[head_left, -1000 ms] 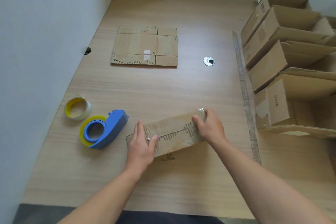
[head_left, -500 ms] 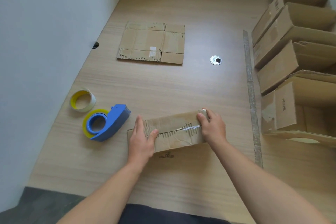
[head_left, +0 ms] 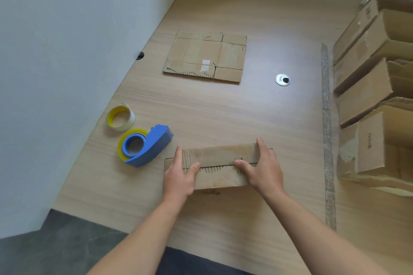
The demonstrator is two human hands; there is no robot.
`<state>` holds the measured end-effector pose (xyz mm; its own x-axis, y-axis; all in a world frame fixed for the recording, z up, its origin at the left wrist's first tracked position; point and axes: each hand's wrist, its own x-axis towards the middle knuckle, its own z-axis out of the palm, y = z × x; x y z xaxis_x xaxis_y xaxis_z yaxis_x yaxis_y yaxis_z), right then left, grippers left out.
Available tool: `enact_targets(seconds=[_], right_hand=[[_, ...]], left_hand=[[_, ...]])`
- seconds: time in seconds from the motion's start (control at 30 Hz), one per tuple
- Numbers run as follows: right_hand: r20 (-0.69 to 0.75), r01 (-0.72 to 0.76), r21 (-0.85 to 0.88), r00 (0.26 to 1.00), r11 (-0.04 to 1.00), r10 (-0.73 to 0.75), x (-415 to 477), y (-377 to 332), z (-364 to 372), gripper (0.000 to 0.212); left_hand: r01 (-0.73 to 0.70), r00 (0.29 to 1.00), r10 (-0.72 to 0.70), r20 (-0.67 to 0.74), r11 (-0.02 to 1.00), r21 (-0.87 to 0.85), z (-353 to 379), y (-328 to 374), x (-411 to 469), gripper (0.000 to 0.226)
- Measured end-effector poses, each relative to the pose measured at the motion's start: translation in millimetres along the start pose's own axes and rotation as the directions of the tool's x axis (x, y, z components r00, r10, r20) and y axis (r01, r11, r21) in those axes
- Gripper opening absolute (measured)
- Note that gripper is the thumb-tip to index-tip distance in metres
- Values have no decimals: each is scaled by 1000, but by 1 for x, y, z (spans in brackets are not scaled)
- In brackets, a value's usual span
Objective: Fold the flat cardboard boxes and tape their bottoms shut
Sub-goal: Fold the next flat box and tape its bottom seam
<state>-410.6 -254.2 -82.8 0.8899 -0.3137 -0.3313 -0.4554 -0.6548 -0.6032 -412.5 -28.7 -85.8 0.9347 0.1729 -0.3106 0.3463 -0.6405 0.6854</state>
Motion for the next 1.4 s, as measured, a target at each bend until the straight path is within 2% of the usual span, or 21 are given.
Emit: enact_targets(seconds=[0.1,0.2,0.27,0.33,0.47,0.57,0.63,0.73,0.8,0.9,0.97,1.07,1.13,1.17,1.2,1.3,1.4], right_hand=[[3,38,103,999,994,-38,5,11,-9,76],[47,20,218,998,976,-31,9,17,-18,67],[115,-43,348,993,937,3,13,20,-26,62],[232,-123,448,973,886,18,20,24,-36,51],[388,-163,336,921,928,21,35,17,-48,27],[428,-72,202,904,977,-22,39,12,-48,24],[437,-29,183,898,983,-54,39,12,-47,20],[410,-22,199,910,980,-63,39,12,-46,14],[364,23,143,929,989,-74,39,11,-45,15],[199,71,14,977,997,-72,33,11,-36,27],[85,-11,80,996,997,4,23,11,-31,37],[76,-76,236,995,969,60,5,13,-23,51],[106,-69,274,993,959,41,-10,15,-13,62],[110,-74,286,993,955,44,-17,17,-8,67],[97,-75,287,994,955,49,-22,19,-3,65],[36,-44,300,999,953,35,-28,24,2,38],[53,-51,353,998,934,34,-23,29,-2,29]], left_hand=[[-2,1000,3,6,1000,-12,-8,-9,7,65],[9,1000,-7,15,991,-133,-11,-11,10,58],[34,998,-22,56,977,-209,-16,-10,13,54],[20,994,1,108,981,-194,-24,-8,18,47],[-112,974,107,198,994,13,-38,-1,29,38],[-169,963,151,223,983,66,-41,1,31,40],[-183,961,164,223,981,69,-41,2,30,40],[-210,951,183,251,974,85,-42,4,32,38],[-227,943,190,272,968,112,-43,5,36,38],[-217,956,191,222,971,101,-40,6,34,40],[-191,974,178,141,978,84,-34,4,27,46],[-34,999,34,1,999,-30,-23,2,14,64],[86,996,-87,-2,994,-74,-17,1,7,77],[96,995,-95,22,994,-56,-14,-2,2,78],[83,996,-82,42,996,-33,-11,-5,-1,74],[22,1000,-23,14,999,25,-12,-10,-3,50],[-79,997,78,15,993,85,-18,-13,3,25]])
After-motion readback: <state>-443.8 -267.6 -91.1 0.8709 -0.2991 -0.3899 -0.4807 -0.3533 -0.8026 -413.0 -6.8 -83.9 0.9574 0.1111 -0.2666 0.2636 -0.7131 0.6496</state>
